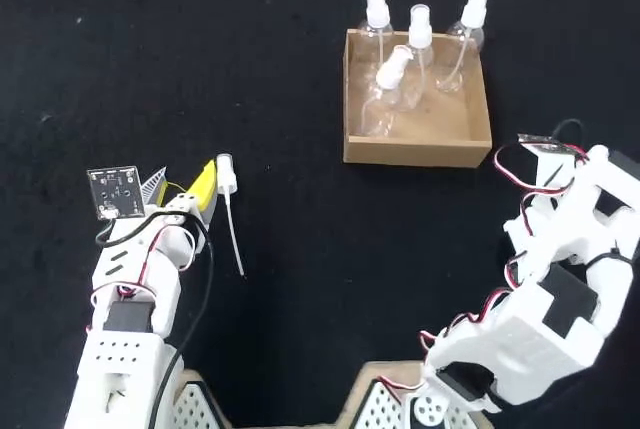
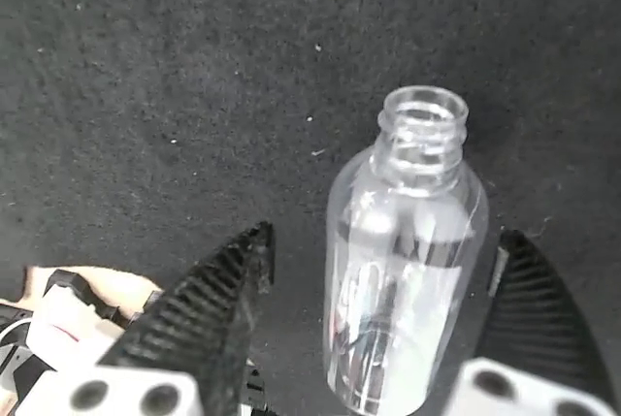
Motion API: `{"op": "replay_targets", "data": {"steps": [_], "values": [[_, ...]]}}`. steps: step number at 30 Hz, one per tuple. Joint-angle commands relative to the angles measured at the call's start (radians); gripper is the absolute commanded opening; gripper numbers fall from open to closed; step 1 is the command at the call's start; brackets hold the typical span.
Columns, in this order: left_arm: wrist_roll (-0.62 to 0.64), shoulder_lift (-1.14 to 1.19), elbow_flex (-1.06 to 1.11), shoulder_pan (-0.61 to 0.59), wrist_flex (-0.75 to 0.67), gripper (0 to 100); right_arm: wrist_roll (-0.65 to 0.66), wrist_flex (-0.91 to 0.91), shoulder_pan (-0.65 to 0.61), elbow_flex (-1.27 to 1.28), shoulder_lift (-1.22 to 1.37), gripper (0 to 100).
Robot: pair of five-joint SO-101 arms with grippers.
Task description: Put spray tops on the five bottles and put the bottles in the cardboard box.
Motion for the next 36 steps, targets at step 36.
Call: {"op": "replay_targets", "data": {"steps": [36], "values": [[-0.012, -0.011, 0.001, 0.013, -0.02, 24, 0.046, -0.08, 0.078, -0.12, 0.102, 19.7]]}}
